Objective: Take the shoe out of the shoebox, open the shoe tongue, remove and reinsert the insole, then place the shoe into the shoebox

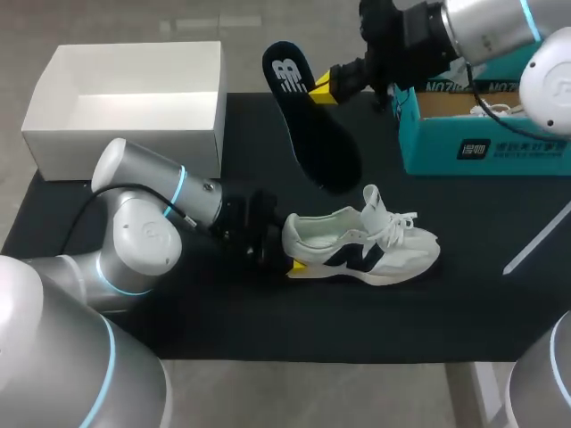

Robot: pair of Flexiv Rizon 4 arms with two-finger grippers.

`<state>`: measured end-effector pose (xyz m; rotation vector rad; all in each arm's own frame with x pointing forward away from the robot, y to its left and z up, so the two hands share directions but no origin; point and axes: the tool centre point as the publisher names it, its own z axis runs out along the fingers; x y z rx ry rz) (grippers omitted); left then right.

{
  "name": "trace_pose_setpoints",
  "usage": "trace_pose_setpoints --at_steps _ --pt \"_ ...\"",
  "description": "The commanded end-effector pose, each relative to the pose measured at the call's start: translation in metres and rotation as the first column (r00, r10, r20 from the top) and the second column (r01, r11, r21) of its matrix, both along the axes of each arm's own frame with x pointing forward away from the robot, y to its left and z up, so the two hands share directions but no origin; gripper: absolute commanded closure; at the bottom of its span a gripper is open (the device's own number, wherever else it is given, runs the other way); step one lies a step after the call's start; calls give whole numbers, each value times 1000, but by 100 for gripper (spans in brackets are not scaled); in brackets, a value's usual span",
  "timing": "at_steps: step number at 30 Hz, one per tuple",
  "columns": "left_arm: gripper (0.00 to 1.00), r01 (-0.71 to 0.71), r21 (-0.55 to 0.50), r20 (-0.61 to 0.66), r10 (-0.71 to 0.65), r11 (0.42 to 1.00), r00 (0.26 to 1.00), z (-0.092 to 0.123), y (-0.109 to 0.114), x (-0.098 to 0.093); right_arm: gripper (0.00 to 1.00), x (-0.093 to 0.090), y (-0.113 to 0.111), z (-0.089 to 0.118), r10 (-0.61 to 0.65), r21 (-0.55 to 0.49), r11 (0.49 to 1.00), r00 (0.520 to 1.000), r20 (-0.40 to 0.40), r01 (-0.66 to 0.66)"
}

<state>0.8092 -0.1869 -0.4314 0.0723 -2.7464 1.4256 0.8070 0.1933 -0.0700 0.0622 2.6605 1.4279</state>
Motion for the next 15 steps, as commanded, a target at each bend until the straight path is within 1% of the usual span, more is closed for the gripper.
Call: trace_pose_setpoints --at_steps 1,2,15 --pt "100 0 1 1 0 1000 1000 0 0 0 100 -12 5 6 -8 38 999 1000 5 8" --pt "100 0 1 1 0 1000 1000 0 0 0 100 -13 8 8 6 32 999 1000 14 -6" --pt "100 0 1 1 0 1000 1000 0 0 0 100 -13 8 8 6 32 999 1000 14 -6"
